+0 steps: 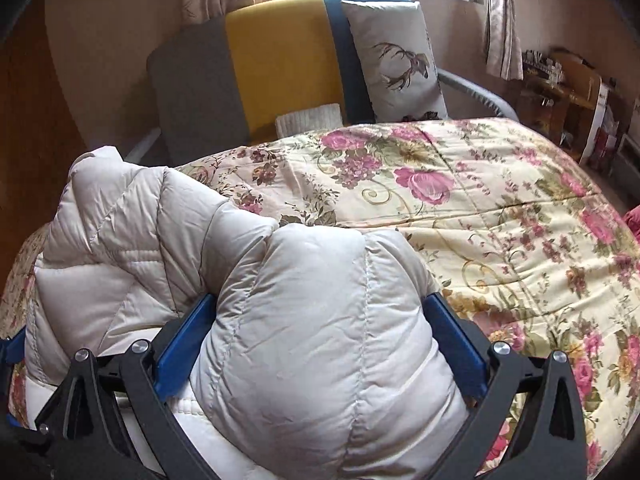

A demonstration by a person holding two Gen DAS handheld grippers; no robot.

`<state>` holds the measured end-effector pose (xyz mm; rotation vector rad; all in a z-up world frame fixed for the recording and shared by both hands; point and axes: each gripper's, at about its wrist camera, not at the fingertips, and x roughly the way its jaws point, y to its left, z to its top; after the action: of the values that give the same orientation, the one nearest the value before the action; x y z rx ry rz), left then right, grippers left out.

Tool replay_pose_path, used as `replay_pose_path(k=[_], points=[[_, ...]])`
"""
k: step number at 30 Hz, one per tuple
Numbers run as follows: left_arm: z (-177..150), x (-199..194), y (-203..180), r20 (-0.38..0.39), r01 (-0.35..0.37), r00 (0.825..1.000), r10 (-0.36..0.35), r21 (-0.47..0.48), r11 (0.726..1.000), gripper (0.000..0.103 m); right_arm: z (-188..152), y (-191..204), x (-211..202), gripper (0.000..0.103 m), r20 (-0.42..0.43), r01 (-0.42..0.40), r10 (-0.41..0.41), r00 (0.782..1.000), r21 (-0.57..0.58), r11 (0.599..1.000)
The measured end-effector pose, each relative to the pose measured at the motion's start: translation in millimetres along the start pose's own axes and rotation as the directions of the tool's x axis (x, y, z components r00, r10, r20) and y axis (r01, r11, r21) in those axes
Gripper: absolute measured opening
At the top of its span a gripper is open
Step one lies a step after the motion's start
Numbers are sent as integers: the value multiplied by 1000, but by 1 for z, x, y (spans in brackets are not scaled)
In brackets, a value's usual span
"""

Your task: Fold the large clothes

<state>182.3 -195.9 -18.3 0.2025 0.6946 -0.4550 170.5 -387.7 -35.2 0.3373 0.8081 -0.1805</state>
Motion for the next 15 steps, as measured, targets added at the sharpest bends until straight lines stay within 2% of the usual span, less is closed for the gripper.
replay_pose_path(k=[3,5,7,11,14,15], points=[[1,-6,0,-10,15,1000,-15,13,1000,97,-6,-3,-7,101,22,-11,11,1000,9,1000],[8,-14,5,-31,33,999,-33,-2,999,97,-12,0,-17,101,53,2,-2,999,10,1000],[20,-23,11,-16,43,999,-44,-30,999,97,-19,3,-27,101,82,31,-33,996,22,999],[57,-25,13,31,0,1000,1,-16,1000,97,-26,11,-40,101,123,59,-61,991,21,998],[81,2,4,2,-53,999,53,44,998,97,-27,14,-42,101,137,75,-76,988,15,997],[86,19,0,-23,-97,995,99,74,993,97,-27,14,-42,101,138,76,-78,987,18,997]])
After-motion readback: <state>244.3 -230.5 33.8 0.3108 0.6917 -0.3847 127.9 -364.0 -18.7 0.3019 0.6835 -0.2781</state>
